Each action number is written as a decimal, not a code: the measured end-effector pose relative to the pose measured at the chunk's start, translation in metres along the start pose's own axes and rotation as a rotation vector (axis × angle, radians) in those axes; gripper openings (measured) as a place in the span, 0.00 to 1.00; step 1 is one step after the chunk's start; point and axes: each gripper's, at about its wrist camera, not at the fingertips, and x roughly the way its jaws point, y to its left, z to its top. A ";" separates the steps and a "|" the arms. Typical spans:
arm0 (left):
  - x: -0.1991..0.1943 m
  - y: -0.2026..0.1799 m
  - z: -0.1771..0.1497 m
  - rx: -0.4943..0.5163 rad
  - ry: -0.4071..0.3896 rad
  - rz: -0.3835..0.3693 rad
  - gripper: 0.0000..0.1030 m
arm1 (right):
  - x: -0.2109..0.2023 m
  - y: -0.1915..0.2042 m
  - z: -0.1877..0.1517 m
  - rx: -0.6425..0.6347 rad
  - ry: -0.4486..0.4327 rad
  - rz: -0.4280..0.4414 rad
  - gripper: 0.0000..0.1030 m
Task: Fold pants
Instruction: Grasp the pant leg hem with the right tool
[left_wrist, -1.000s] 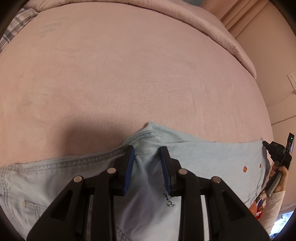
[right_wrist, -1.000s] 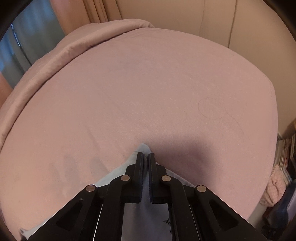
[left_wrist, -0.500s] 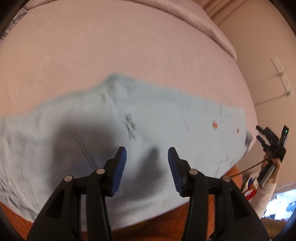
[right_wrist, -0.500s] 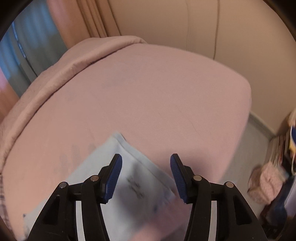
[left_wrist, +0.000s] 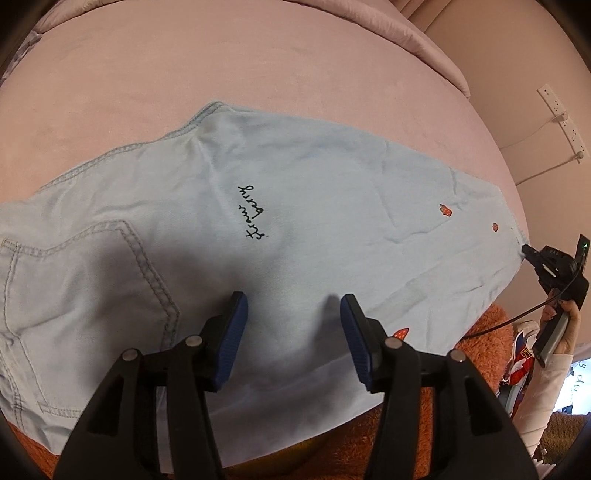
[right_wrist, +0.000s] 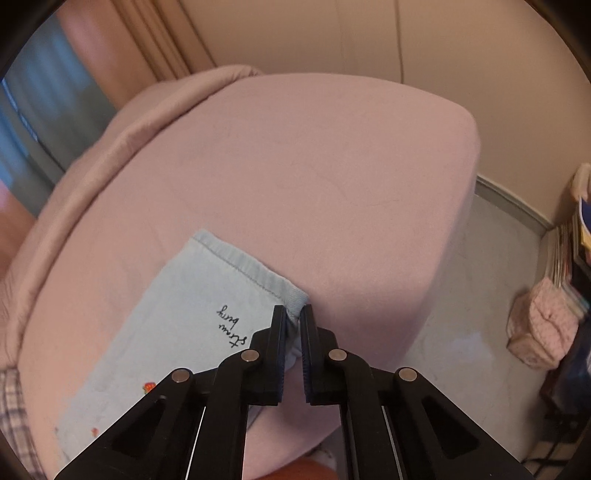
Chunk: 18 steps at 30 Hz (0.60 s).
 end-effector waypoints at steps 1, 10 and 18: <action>0.000 0.003 -0.002 -0.003 0.001 -0.005 0.51 | 0.004 -0.001 0.000 -0.005 0.005 0.000 0.05; -0.007 0.007 -0.008 -0.026 0.012 -0.027 0.51 | 0.041 0.002 -0.008 -0.016 0.068 -0.043 0.05; -0.019 -0.016 -0.010 0.043 0.026 -0.038 0.52 | 0.039 -0.002 -0.010 -0.011 0.060 -0.050 0.05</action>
